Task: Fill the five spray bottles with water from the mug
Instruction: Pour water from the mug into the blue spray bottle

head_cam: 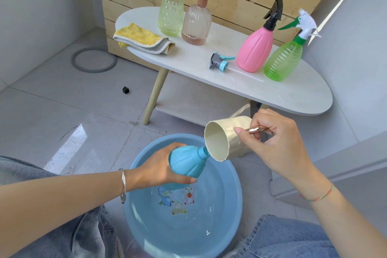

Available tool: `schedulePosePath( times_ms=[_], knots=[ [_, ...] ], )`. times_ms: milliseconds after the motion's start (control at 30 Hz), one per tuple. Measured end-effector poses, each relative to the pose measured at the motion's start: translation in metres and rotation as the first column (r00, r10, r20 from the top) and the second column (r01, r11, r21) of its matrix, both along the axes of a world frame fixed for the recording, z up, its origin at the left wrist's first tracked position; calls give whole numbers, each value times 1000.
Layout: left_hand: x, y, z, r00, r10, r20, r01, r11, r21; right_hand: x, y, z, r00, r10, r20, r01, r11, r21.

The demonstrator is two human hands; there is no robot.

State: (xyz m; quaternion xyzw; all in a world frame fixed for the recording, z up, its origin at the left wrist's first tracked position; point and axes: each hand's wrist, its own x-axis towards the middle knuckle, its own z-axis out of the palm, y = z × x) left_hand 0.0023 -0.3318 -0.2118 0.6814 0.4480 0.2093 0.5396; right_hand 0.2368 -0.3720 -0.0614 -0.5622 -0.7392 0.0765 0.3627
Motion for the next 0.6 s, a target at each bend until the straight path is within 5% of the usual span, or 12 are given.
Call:
schedulePosePath(
  times_ms=[600],
  knots=[
    [-1, -1, 4, 1000, 4, -8, -4, 1000, -6, -3, 0, -3, 977, 64, 205, -92, 987, 131]
  ],
)
